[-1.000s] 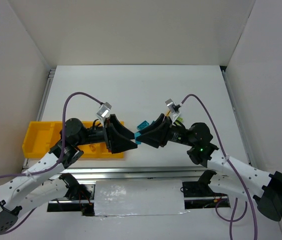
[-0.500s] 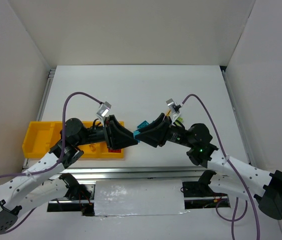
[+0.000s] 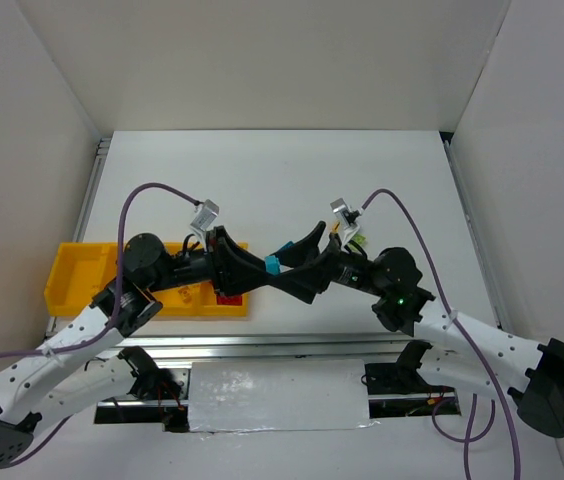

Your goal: Sort the legos into containers by color

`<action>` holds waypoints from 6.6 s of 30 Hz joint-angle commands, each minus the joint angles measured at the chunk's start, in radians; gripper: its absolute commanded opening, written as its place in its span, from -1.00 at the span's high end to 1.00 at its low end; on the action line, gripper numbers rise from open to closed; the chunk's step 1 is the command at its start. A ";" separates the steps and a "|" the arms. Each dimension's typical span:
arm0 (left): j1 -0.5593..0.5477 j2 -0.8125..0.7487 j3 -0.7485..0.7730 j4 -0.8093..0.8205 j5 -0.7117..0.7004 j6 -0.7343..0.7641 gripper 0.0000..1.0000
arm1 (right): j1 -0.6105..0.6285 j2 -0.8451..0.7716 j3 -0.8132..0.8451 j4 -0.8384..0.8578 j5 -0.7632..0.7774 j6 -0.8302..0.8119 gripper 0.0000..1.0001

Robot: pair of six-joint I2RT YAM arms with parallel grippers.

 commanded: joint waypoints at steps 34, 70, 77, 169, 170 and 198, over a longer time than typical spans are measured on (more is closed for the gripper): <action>1.246 0.412 0.297 -1.110 -1.102 0.022 1.00 | -0.206 -0.292 0.030 -0.653 0.287 -0.109 -0.99; 0.474 0.000 0.169 -0.851 -0.757 0.257 -0.99 | -0.151 0.515 0.529 -1.265 0.936 0.077 -0.99; 0.409 0.016 0.179 -0.877 -0.786 0.252 -0.99 | -0.205 0.732 0.630 -1.242 0.913 0.117 -0.83; 0.183 0.003 -0.108 -0.303 0.000 -0.309 1.00 | 0.180 0.365 0.448 -0.750 0.206 -0.692 0.42; 0.183 -0.001 -0.102 -0.321 -0.020 -0.304 1.00 | 0.182 0.363 0.442 -0.738 0.207 -0.687 0.27; 1.067 0.455 0.370 -1.096 -1.097 -0.024 1.00 | 0.176 0.052 0.176 -0.796 0.451 -0.597 -0.99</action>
